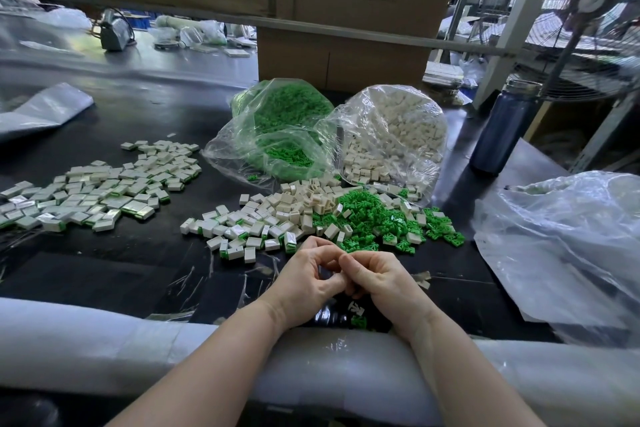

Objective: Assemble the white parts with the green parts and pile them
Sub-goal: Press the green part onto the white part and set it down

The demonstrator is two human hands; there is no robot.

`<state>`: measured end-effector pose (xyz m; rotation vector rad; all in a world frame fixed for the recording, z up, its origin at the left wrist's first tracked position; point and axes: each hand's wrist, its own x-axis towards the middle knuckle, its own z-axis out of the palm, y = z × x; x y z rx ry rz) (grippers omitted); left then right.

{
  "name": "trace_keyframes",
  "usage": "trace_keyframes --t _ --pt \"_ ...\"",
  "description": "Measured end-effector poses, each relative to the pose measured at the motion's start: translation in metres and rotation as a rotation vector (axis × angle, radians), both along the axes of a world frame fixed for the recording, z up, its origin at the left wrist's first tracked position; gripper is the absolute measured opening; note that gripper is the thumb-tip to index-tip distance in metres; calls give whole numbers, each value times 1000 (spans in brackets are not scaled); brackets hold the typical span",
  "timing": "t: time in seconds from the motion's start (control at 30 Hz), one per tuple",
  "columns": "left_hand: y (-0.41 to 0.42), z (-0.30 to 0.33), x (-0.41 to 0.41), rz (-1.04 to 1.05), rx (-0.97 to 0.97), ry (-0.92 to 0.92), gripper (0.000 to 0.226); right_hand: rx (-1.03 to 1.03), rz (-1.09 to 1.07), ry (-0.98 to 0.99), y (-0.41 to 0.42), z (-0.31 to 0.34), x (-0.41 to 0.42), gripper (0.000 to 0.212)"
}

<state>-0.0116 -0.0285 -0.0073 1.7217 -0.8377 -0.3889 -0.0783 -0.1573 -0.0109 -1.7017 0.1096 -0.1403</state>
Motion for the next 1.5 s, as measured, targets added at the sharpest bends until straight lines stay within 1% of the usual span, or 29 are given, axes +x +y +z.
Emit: trace_keyframes --t 0.13,0.3,0.5,0.63,0.77,0.9,0.97,1.07,1.23,1.33,1.4,1.43,1.5 --pt "0 0 0 -4 22 -6 14 10 -17 7 0 0 0 25" --pt "-1 1 -1 -8 26 9 13 23 -45 -14 0 -1 -1 35" --pt "0 2 0 -5 -30 53 15 95 11 -8 -2 -2 -1 28" --pt "-1 1 -1 -9 -3 35 17 114 -10 -12 -2 -2 0 26" --pt "-2 -1 -1 -11 38 -21 24 121 -33 -11 -2 -2 -1 26" --pt "-3 -4 0 -18 52 -35 29 135 -32 -7 -3 -3 -1 18" --pt "-3 -5 0 -21 57 -43 31 161 -32 -3 -3 -4 -1 19" --pt "-3 -5 0 -20 61 -47 32 186 -48 4 -3 -4 0 26" --pt "-3 -2 -1 -15 53 -50 27 178 -44 -10 -2 -3 0 30" --pt "-1 -2 0 1 13 -43 15 140 -25 -39 0 -1 0 28" --pt "-1 -1 1 28 -7 -35 6 130 -70 -62 1 -1 0 27" --pt "-1 -2 2 46 -10 -22 5 142 -113 -69 0 -1 0 25" --pt "-1 -2 3 82 3 0 7 145 -186 -93 -2 -2 -1 12"
